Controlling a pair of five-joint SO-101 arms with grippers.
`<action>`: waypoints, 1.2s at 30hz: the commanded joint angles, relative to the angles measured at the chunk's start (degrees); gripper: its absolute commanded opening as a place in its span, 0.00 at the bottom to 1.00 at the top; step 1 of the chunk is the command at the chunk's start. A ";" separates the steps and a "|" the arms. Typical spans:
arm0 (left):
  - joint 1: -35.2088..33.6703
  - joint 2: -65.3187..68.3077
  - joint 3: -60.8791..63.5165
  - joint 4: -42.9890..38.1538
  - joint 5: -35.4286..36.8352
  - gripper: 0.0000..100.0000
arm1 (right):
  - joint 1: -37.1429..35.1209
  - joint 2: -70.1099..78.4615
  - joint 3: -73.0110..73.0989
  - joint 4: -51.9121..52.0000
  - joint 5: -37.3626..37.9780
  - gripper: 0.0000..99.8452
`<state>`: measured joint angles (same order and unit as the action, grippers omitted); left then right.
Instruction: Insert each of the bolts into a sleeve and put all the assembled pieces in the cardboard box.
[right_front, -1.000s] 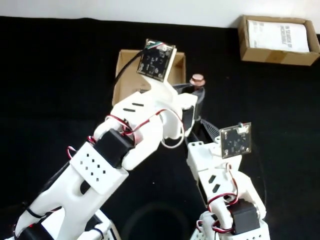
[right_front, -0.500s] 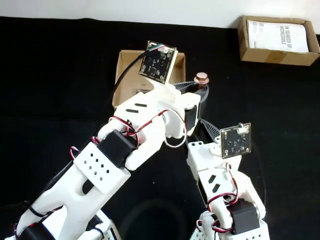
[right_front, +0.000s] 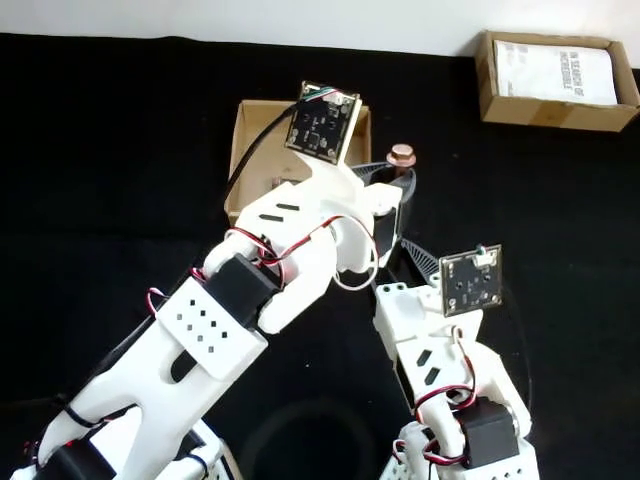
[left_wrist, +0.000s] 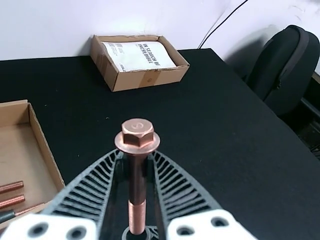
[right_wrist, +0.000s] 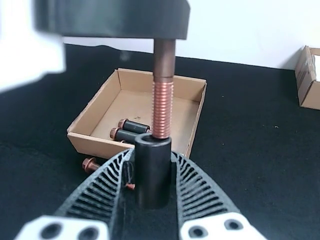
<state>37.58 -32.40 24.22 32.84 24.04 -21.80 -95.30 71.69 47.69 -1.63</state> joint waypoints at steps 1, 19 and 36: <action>1.19 -0.57 0.13 -0.09 0.53 0.01 | -0.31 -0.66 -0.31 -1.27 0.35 0.01; 4.53 -0.66 3.82 5.89 9.32 0.01 | 3.30 -0.66 2.07 -4.97 4.13 0.01; 4.18 -0.66 -6.90 12.75 8.88 0.01 | 3.47 -0.66 5.41 -10.07 4.22 0.01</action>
<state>40.13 -32.40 21.23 42.95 33.01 -18.73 -95.30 77.32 40.13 2.07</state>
